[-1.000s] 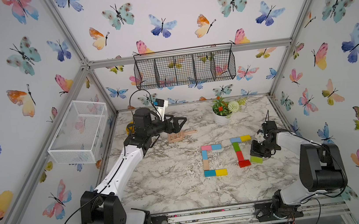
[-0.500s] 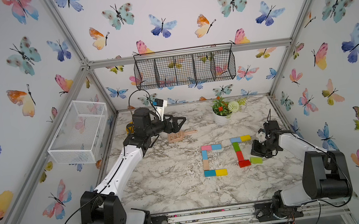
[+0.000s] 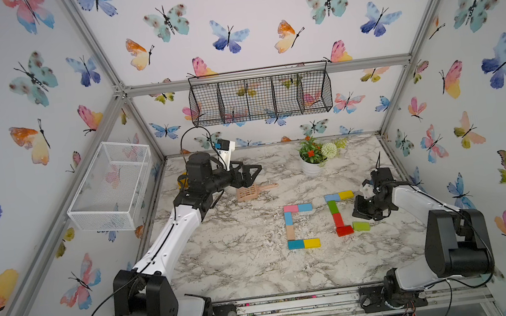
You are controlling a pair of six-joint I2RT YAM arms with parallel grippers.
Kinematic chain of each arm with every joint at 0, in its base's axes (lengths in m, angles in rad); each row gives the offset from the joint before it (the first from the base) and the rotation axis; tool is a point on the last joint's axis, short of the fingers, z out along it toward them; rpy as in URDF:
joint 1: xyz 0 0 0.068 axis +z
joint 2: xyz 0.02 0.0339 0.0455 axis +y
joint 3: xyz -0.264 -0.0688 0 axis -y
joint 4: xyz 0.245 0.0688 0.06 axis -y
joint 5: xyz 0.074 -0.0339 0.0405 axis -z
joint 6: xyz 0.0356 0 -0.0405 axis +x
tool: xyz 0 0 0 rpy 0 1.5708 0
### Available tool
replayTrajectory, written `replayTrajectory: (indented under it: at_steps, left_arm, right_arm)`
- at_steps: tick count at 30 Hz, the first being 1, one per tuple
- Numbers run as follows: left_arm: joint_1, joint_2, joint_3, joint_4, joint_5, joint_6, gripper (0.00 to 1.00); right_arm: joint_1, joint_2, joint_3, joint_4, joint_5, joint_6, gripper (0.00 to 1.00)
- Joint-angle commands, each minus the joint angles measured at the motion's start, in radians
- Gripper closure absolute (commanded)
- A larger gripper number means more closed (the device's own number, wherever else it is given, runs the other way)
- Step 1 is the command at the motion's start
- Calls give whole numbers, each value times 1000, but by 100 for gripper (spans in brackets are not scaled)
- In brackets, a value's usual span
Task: Assemble the letter c with building blocks
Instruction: Assemble the building block at the center of the board.
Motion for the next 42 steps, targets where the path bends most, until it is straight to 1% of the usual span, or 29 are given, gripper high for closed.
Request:
replayTrajectory:
  at_steps: [1,9,19,28,42]
  left_arm:
    - [6,-34,-9,22,22,6,2]
    - [6,-28,-7,23,33,-3,2]
    - [6,-29,-8,26,33,-3,2]
    - [6,-31,-10,26,33,0,2]
    - [6,-32,-10,28,34,-1,2]
  right_arm:
    - [-7,8,-4,-5,-9,-31,97]
    - [-6,-4,0,-16,-13,-42,96]
    - [-7,20,-12,7,-39,-48,96]
    - [-7,48,-15,15,9,-45,95]
    - [-7,83,-32,35,2,-56,95]
